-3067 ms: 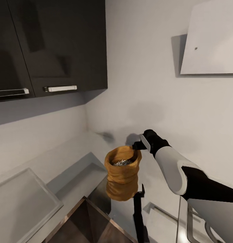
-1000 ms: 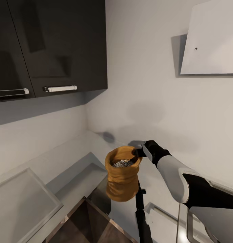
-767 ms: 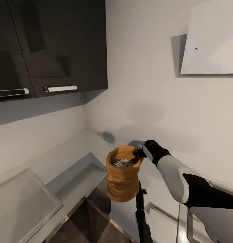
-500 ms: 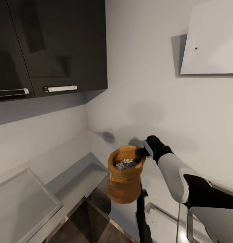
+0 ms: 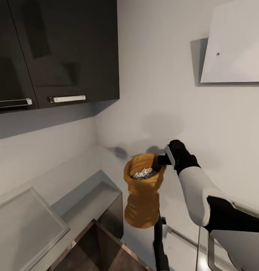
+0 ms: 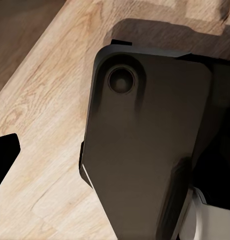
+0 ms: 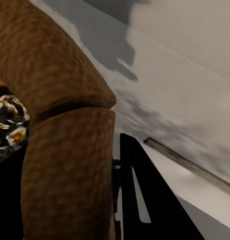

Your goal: In the kitchen, take the popcorn bag from the countertop, put it into the microwave, and heat it until the popcorn is cooked so the cooked popcorn ends up inside the bag.

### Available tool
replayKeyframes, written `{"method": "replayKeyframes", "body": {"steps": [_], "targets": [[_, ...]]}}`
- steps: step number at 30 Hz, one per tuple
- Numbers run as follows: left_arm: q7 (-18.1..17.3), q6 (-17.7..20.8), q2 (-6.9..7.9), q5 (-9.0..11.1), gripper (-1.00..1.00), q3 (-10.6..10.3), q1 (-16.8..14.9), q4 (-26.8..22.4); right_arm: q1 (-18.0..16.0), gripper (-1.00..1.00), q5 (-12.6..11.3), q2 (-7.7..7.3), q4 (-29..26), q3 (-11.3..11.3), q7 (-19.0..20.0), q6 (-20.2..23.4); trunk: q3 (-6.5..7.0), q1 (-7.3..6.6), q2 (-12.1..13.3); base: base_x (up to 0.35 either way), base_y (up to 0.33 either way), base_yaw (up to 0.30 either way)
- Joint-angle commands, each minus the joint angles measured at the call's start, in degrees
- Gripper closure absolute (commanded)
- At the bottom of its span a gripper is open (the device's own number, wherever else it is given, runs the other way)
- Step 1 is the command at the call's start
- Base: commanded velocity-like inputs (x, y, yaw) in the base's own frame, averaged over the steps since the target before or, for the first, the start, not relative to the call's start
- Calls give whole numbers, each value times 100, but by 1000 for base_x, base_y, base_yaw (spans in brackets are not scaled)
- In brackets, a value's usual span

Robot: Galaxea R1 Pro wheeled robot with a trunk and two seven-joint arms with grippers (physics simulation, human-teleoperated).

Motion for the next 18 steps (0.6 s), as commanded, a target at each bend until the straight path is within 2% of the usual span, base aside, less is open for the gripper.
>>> {"method": "replayKeyframes", "body": {"steps": [1, 8, 11, 18], "targets": [[18, -16, -2, 44, -100, 22, 0, -8, -5, 100, -6, 10, -106, -55, -13, 13, -9, 2, -7, 0, 0, 0], [49, -30, -4, 25, -100, -4, 2, 1, -5, 100, -6, 3, -503, -87, 40, 13, -9, 2, -7, -14, 0, 0], [49, -34, -10, 24, -100, -7, 3, 1, -5, 100, -6, -22, -706, -142, 189, 13, -9, 2, -7, -256, 0, 0], [51, -34, -3, 27, -100, -4, -1, 1, -5, 100, -6, -26, -743, -146, 238, 13, -9, 2, -7, -338, 0, 0]]}}
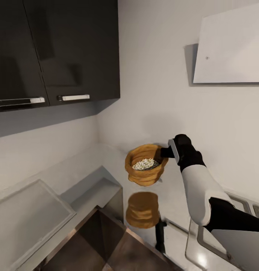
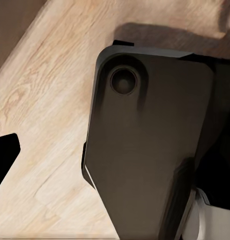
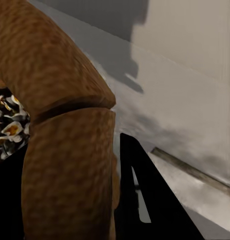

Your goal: In the kitchen, take the popcorn bag from the countertop, put it into the microwave, and heat it until the popcorn is cooked so the cooked popcorn ends up inside the bag.

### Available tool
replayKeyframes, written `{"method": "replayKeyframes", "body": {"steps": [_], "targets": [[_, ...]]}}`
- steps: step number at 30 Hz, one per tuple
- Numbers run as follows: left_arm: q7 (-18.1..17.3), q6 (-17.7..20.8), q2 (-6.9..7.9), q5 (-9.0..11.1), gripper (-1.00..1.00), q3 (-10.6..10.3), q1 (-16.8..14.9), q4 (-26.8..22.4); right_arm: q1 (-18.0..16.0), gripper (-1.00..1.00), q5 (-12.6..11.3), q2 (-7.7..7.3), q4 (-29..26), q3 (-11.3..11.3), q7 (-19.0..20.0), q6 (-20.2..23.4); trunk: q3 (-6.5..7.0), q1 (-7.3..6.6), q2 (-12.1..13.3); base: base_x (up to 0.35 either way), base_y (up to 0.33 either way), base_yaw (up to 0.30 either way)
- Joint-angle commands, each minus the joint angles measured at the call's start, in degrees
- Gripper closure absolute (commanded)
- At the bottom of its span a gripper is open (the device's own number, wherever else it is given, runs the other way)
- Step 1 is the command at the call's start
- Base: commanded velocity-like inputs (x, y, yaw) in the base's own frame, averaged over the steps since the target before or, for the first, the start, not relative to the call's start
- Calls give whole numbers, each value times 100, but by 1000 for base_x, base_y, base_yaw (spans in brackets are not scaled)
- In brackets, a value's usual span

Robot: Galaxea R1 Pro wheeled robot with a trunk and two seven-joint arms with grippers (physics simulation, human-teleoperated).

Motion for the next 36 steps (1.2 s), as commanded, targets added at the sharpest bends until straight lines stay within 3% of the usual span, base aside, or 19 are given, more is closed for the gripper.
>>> {"method": "replayKeyframes", "body": {"steps": [1, 36], "targets": [[1, -12, -3, 47, -100, 19, 1, -8, -6, 100, 16, 7, -5, -31, 5, 16, -9, -3, -7, -346, 0, 0], [9, -8, -2, 47, -100, 21, 4, -8, -6, 100, 25, 24, -6, -3, 9, 16, -9, -3, -7, -347, 0, 0]]}}
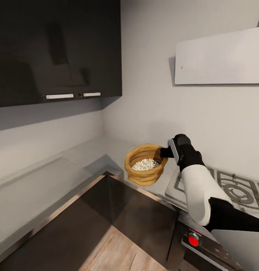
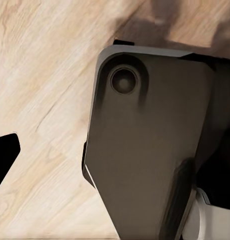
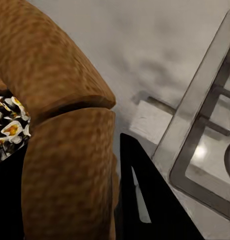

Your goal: In the kitchen, take the popcorn bag from the countertop, put it into the microwave, and heat it until the popcorn is cooked so the cooked popcorn ends up inside the bag.

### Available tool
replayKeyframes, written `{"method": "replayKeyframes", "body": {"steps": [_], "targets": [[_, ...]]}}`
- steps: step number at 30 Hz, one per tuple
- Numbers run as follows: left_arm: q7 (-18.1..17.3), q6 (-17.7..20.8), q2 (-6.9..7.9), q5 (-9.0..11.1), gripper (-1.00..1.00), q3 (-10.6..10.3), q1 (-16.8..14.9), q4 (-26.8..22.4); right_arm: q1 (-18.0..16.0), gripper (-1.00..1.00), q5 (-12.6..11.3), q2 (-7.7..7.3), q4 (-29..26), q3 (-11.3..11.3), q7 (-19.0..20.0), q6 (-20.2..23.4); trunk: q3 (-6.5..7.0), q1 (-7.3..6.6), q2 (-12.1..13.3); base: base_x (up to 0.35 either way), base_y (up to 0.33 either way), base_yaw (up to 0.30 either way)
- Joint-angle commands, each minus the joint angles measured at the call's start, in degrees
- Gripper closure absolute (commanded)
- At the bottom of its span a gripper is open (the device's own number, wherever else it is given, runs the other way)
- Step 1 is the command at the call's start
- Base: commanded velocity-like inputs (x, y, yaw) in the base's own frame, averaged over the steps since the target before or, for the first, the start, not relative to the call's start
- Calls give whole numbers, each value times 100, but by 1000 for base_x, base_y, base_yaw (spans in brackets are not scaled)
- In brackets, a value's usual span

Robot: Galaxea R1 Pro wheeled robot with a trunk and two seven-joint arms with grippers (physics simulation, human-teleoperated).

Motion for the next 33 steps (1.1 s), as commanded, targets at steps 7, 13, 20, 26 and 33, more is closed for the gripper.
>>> {"method": "replayKeyframes", "body": {"steps": [7, 13, 20, 26, 33], "targets": [[2, -12, -3, 47, -100, 18, -2, -8, 20, 100, 7, 10, 95, -42, 17, 16, -9, -3, -7, -348, 0, 0], [2, -12, -3, 47, -100, 26, -2, -8, 335, 100, 8, 5, 99, -45, 25, 16, -9, -3, -7, -348, 0, 0], [2, -12, -3, 47, -100, 27, -1, -8, 355, 100, -5, 30, 397, -44, 27, 16, -9, -3, -7, -348, 0, 0], [2, -12, -3, 47, -100, 27, -1, -8, 355, 100, -3, 12, 450, -45, 224, 16, -9, -3, -7, -348, 0, 0], [2, -12, -3, 47, -100, 27, -1, -8, 355, 100, 5, 9, 452, -45, 230, 16, -9, -3, -7, -348, 0, 0]]}}
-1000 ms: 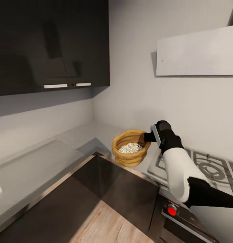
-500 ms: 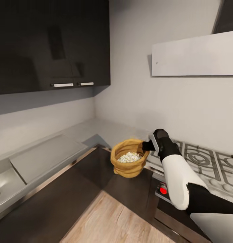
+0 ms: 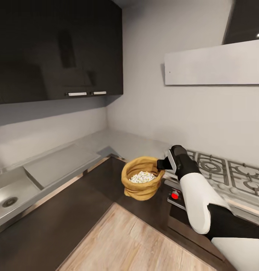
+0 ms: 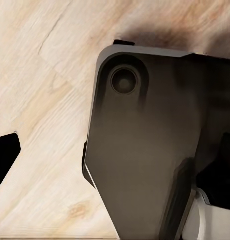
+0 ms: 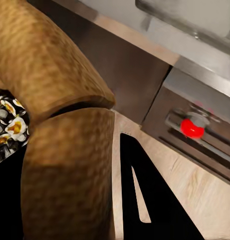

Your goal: In the kitchen, take the popcorn bag from the countertop, put it into the microwave, and heat it until the popcorn is cooked so the cooked popcorn ends up inside the bag.

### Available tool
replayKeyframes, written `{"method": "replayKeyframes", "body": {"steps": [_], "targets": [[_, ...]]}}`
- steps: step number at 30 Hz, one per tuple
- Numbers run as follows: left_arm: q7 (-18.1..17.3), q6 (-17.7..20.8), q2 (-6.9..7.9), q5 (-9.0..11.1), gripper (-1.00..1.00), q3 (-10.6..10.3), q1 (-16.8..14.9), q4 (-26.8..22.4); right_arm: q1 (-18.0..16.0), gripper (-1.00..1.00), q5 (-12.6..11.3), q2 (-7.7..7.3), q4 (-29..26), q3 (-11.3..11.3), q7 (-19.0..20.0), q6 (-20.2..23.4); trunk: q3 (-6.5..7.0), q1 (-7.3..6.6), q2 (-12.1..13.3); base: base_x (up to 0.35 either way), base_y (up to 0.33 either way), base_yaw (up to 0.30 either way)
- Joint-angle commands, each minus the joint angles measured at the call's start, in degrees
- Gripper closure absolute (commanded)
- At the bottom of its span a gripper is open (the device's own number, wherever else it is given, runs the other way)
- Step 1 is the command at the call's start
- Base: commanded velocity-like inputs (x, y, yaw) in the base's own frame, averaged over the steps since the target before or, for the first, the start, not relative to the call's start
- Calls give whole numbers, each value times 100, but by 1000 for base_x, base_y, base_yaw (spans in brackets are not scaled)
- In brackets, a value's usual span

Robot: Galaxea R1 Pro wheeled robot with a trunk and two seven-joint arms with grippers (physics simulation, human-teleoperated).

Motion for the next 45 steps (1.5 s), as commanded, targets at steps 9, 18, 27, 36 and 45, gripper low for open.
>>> {"method": "replayKeyframes", "body": {"steps": [9, 18, 27, 36, 45], "targets": [[2, -12, -3, 47, -100, 20, 1, -8, -5, 100, 40, -1, 150, -37, 26, 17, -9, -3, -7, -348, 0, 0], [2, -12, -3, 47, -100, 20, 2, -8, -5, 100, 39, -6, 249, -37, 29, 17, -9, -3, -7, -348, 0, 0], [2, -12, 2, 55, -100, 28, 4, -8, 692, 100, 28, -416, 442, -71, 122, 17, -9, -3, -7, -262, 0, 0], [5, -12, 6, 56, -100, 29, 1, -8, 1331, 100, 31, -1007, 1002, -72, 367, 17, -9, -3, -7, -4, 0, 0], [5, -12, -2, 56, -100, 38, 4, -8, 1339, 100, 37, -1628, 2965, -72, 545, -1154, -9, -3, -7, 0, 0, 0]]}}
